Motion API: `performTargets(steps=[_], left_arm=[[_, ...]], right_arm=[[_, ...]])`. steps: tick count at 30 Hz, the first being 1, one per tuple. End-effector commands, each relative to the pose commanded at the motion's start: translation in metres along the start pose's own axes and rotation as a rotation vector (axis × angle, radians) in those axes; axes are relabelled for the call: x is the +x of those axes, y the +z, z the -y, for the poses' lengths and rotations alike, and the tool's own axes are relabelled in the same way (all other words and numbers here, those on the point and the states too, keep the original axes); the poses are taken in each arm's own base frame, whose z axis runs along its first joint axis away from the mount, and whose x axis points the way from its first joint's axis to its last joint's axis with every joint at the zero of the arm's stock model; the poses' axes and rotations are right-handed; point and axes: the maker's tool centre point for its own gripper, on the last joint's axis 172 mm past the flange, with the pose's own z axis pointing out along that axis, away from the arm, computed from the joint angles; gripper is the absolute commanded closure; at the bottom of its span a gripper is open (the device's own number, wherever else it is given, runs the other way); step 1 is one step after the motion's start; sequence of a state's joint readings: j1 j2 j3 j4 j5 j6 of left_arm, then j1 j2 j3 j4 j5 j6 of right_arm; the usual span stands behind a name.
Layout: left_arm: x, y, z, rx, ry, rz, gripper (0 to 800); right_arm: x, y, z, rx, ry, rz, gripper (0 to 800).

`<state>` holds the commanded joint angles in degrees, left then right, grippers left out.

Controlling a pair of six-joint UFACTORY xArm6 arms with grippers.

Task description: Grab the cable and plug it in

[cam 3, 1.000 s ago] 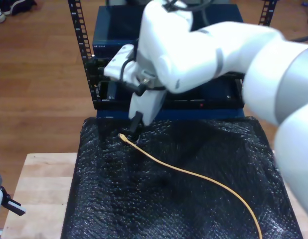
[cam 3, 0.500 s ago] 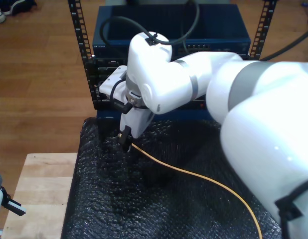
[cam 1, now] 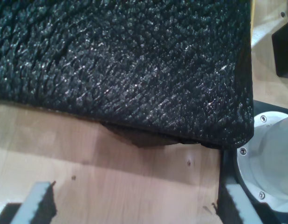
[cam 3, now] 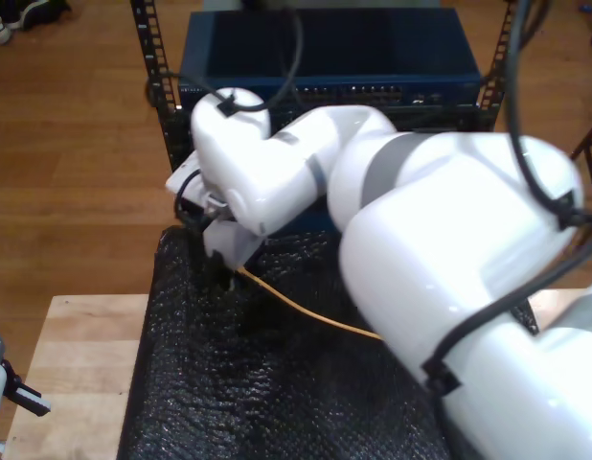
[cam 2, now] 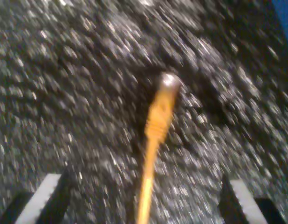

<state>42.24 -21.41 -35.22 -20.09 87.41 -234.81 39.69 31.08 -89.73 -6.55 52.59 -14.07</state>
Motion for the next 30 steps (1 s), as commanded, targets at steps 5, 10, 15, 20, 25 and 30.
performTargets(steps=[5,10,15,20,25,30], left_arm=[[0.000,0.000,0.000,-0.001,0.000,-0.001,0],[0.000,0.000,0.000,-0.001,0.000,-0.001,0],[0.000,0.000,0.000,-0.001,0.000,-0.001,0],[0.000,0.000,-0.001,-0.003,0.000,-0.002,0],[0.000,0.000,-0.001,-0.003,0.002,-0.002,0],[0.000,0.000,-0.001,-0.003,0.002,-0.002,0]], right_arm=[[0.004,0.005,0.002,0.002,0.014,0.009,58],[0.000,0.011,0.001,0.003,0.057,0.032,108],[-0.001,0.012,0.002,0.005,0.064,0.036,143],[-0.003,0.019,0.003,0.006,0.104,0.047,201],[-0.005,0.023,0.002,0.003,0.109,0.054,217],[-0.002,0.023,-0.006,-0.021,0.097,0.062,298]])
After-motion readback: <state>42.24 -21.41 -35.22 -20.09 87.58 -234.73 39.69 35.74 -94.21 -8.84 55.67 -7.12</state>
